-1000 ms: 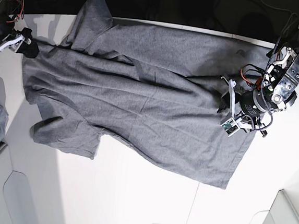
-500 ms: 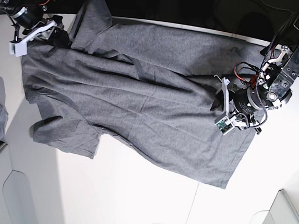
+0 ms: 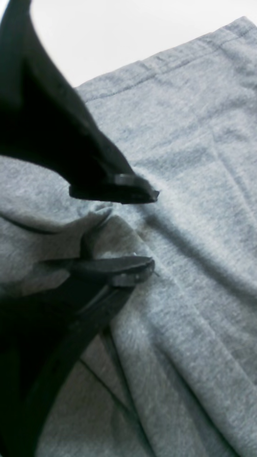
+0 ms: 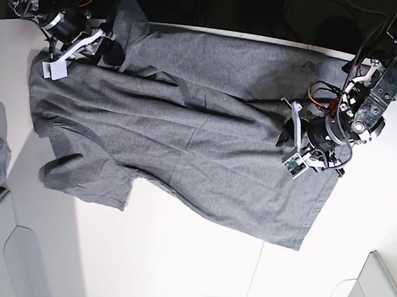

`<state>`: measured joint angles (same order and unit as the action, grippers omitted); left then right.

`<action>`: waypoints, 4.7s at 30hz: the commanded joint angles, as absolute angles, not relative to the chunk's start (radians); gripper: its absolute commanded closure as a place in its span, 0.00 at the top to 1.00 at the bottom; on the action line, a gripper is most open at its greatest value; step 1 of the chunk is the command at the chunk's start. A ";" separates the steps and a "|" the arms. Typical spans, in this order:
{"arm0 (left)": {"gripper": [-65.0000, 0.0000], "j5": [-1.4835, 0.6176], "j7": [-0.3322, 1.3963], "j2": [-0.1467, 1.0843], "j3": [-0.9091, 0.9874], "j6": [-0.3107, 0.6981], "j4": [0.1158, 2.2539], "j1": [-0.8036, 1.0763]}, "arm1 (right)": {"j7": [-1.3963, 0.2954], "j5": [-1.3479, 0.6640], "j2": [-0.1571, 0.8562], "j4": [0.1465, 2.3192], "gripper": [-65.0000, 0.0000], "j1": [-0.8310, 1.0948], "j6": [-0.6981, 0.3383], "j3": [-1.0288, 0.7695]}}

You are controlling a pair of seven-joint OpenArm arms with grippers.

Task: Layout the t-shirt on the table in an organized manner, then fold the t-shirt properly
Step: 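Drag the grasped fabric with the left gripper toward the collar, then release and move the left gripper back across the shirt body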

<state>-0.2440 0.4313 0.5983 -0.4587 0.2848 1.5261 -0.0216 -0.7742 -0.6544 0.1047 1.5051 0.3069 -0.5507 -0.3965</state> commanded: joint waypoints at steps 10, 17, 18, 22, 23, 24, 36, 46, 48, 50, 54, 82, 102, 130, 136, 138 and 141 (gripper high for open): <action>0.41 -0.243 0.417 0.609 -0.450 0.281 1.437 -0.062 | -0.878 -0.685 0.110 1.527 0.00 0.310 -0.566 -0.413; 0.41 -0.243 0.397 0.609 -0.450 0.286 1.140 -0.183 | -0.925 -0.749 0.110 1.648 0.00 0.392 -0.577 -0.485; 0.41 -0.243 0.393 0.609 -0.450 0.295 1.106 -0.199 | -0.925 -0.748 0.110 1.668 0.00 0.402 -0.577 -0.497; 0.41 -0.243 0.394 0.607 -0.450 0.361 1.025 -0.249 | -0.927 -0.749 0.113 1.723 0.00 0.430 -0.577 -0.546; 0.41 -0.243 0.394 0.606 -0.450 0.363 1.020 -0.257 | -0.939 -0.749 0.116 1.729 0.00 0.430 -0.577 -0.556; 0.41 -0.244 0.394 0.606 -0.450 0.363 1.020 -0.263 | -0.952 -0.754 0.116 1.735 0.00 0.430 -0.577 -0.562; 0.41 -0.255 0.416 0.607 -0.450 0.360 1.087 -0.288 | -1.037 -0.864 0.116 1.739 0.41 0.427 -0.584 -0.568; 0.41 -0.339 0.527 0.618 -0.450 0.367 1.315 -0.272 | -0.867 -0.691 0.116 1.737 0.45 0.341 -0.571 -0.572; 0.41 -0.344 0.544 0.618 -0.450 0.371 1.385 -0.254 | -0.867 -0.628 0.118 1.726 0.45 0.298 -0.560 -0.571; 0.41 -0.361 0.555 0.618 -0.450 0.371 1.456 -0.228 | -0.862 -0.594 0.125 1.699 0.45 0.259 -0.543 -0.571; 0.41 -0.410 0.562 0.618 -0.450 0.393 1.585 -0.160 | -0.837 -0.536 0.165 1.588 0.45 0.185 -0.508 -0.571; 0.41 -0.286 0.482 0.327 -0.686 0.483 1.578 0.136 | -0.807 -0.554 0.250 1.282 0.00 -0.048 -0.525 -0.386; 0.41 -0.265 0.559 0.336 -0.752 0.483 1.541 0.139 | -0.800 -0.448 0.255 1.282 0.33 -0.310 -0.473 -0.386; 0.41 -0.346 0.511 0.347 -0.753 0.483 1.733 0.133 | -0.976 -0.665 0.223 1.288 0.55 -0.041 -0.532 -0.500; 0.41 -0.310 0.490 0.271 -0.753 0.483 1.578 0.133 | -0.923 -0.617 0.193 1.288 0.13 -0.041 -0.531 -0.460; 0.41 -0.310 0.491 0.270 -0.753 0.483 1.555 0.133 | -0.857 -0.579 0.194 1.288 0.00 -0.044 -0.532 -0.450; 0.41 -0.309 0.513 0.279 -0.753 0.484 1.551 0.133 | -0.800 -0.530 0.204 1.288 0.00 -0.064 -0.532 -0.451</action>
